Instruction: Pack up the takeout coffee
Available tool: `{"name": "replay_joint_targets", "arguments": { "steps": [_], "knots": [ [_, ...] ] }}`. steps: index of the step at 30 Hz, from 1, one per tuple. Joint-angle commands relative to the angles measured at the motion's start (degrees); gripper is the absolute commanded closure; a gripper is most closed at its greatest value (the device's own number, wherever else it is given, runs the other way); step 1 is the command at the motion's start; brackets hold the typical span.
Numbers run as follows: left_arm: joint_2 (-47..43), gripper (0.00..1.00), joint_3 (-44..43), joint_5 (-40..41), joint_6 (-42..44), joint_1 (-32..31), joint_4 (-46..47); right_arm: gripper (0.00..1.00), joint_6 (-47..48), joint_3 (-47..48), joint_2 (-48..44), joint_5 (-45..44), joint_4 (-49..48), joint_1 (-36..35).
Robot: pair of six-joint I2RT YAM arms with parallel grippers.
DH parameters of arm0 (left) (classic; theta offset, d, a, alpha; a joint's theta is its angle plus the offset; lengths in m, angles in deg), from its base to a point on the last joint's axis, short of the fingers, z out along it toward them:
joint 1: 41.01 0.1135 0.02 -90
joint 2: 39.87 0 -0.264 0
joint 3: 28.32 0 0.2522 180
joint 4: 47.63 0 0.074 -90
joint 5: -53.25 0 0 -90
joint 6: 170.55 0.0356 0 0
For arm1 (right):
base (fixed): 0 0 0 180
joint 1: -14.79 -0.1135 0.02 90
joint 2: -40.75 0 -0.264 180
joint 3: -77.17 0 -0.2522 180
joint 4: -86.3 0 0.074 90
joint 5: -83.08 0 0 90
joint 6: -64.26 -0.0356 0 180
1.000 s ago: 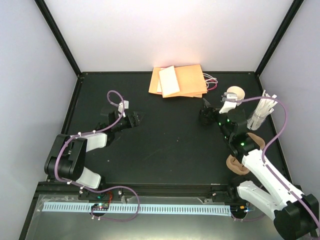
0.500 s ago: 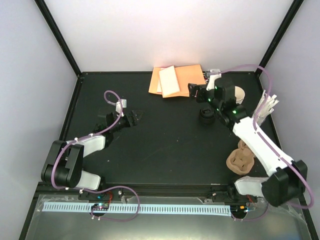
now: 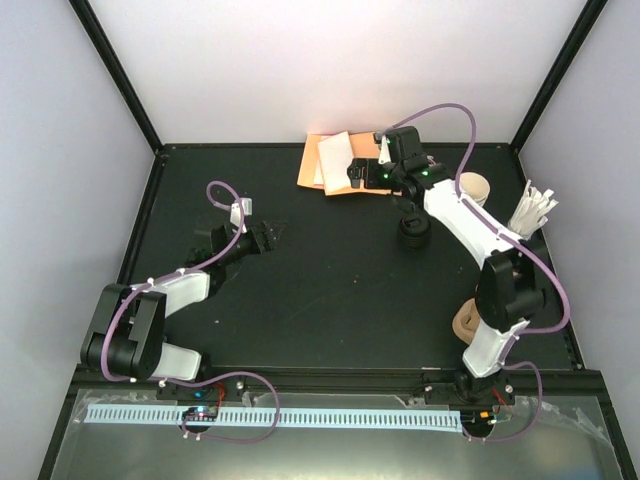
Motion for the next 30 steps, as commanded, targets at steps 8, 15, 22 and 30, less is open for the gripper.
{"name": "replay_joint_targets", "arguments": {
  "steps": [8, 15, 22, 30],
  "knots": [
    [-0.62, 0.13, 0.19, 0.34, 0.92, 0.13, 1.16, 0.03, -3.1, 8.74, 10.23, 14.74, 1.53, 3.98],
    [-0.72, 0.13, 0.28, 0.3, 0.93, 0.09, 1.17, 0.04, -7.33, 4.83, 13.05, 12.49, -7.61, 4.0],
    [-0.11, 0.13, 0.28, -0.12, 0.49, 0.08, 1.89, 0.04, -13.96, 1.9, 15.56, 7.61, -18.05, 3.93],
    [-0.18, 0.13, 0.29, -0.22, 0.48, 0.13, 1.99, 0.07, -13.43, -1.62, 15.19, 9.13, -22.19, 3.99]
  ]
}}
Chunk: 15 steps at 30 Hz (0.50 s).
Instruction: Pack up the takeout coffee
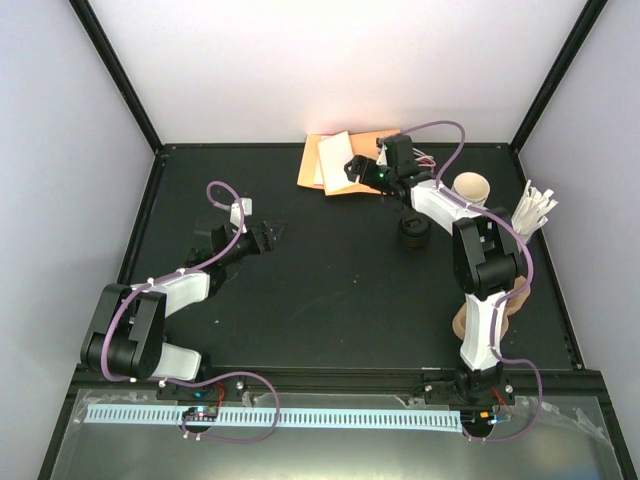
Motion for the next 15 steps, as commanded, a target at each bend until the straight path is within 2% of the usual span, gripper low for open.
{"name": "replay_joint_targets", "arguments": {
  "steps": [1, 5, 8, 15],
  "knots": [
    [-0.2, 0.13, 0.21, -0.4, 0.38, 0.09, 1.91, 0.07, 0.58, -4.86, -3.07, 0.88, -5.13, -0.1],
    [0.12, 0.13, 0.13, -0.45, 0.24, 0.14, 1.98, 0.07, 3.46, -12.52, -9.34, 3.23, -6.85, -0.08],
    [1.06, 0.13, 0.0, -0.78, -0.07, 0.08, 2.6, 0.06, 7.41, -15.14, -12.94, 4.37, -3.5, -0.07],
    [2.55, 0.13, -0.31, -1.57, -0.31, 0.13, 3.87, 0.06, 18.22, -11.77, -15.78, 6.76, 9.67, 0.93]
  ]
}}
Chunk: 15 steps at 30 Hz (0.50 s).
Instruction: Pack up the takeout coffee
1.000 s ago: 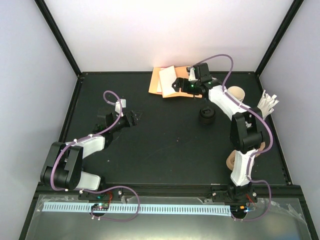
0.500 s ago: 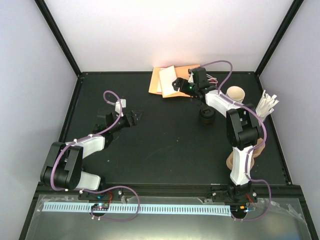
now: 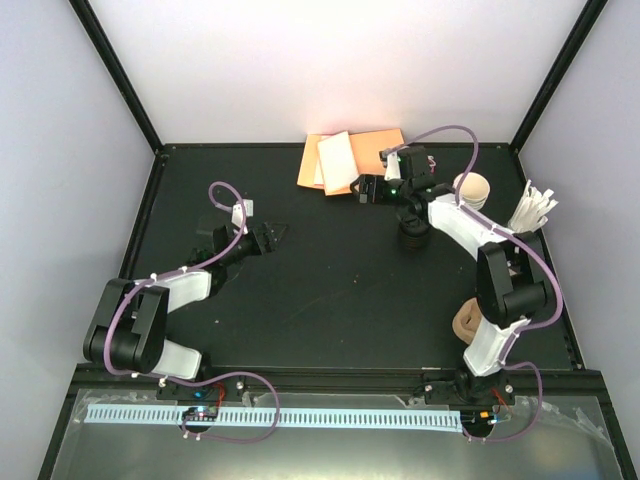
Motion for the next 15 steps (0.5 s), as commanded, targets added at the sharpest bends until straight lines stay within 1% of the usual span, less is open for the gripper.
{"name": "replay_joint_targets", "arguments": {
  "steps": [1, 5, 8, 10, 15],
  "knots": [
    [0.9, 0.13, -0.31, -1.32, -0.19, 0.13, 3.38, 0.06, 9.14, 3.51, -1.89, 3.27, 8.95, 1.29],
    [0.5, 0.13, -0.34, -1.03, 0.4, 0.13, 3.11, 0.07, 12.08, 5.56, -1.51, 8.99, 12.13, 5.11],
    [-0.11, 0.13, -0.17, -0.7, 0.86, 0.08, 2.85, 0.07, 15.09, 8.95, 1.05, 12.72, 15.85, 8.44],
    [-0.47, 0.13, -0.08, -0.37, 1.14, 0.13, 2.71, 0.1, 18.22, 12.83, 3.91, 13.63, 20.41, 9.72],
    [-0.68, 0.13, -0.07, -0.38, 1.38, 0.13, 2.67, 0.11, 23.38, 23.61, 12.34, 13.4, 28.68, 11.49]
  ]
}}
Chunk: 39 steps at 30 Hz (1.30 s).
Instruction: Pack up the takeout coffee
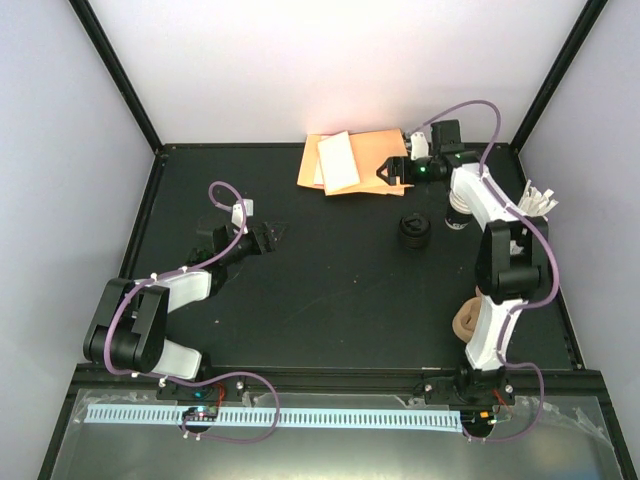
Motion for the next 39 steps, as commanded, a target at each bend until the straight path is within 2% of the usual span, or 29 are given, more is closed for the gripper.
{"name": "replay_joint_targets", "arguments": {
  "steps": [1, 3, 5, 9, 17, 22, 27, 39],
  "knots": [
    [-1.07, 0.12, -0.01, -0.23, 1.21, 0.13, 1.94, 0.11, 6.54, 8.3, 7.05, 2.38, 9.53, 0.57],
    [-1.07, 0.12, -0.02, -0.35, 1.26, 0.05, 2.05, 0.13, 7.53, 13.4, 10.54, 1.95, 12.0, 0.69],
    [-1.07, 0.12, 0.0, -0.45, 1.32, -0.01, 2.09, 0.19, 9.22, 20.26, 14.69, 1.44, 15.85, 0.77],
    [-1.38, 0.12, 0.1, -0.45, 1.51, 0.0, 2.17, 0.2, 12.08, 32.07, 22.24, -1.58, 21.78, 0.82],
    [-1.78, 0.12, 0.69, -1.47, 1.44, -0.13, 3.47, 0.22, 17.53, 43.84, 30.59, -5.11, 24.02, 2.26],
    [-0.74, 0.11, 0.65, -2.1, 0.97, -0.22, 4.73, 0.22, 18.05, 46.31, 33.12, -1.91, 20.03, 2.03],
    [0.41, 0.09, 0.19, -2.84, 0.87, -0.32, 5.27, 0.23, 13.59, 48.24, 34.87, 4.8, 17.19, 1.28],
    [-0.44, 0.09, 0.12, -2.92, 1.18, -0.31, 4.75, 0.23, 4.13, 44.41, 37.79, 7.12, 9.4, -3.18]
  ]
}}
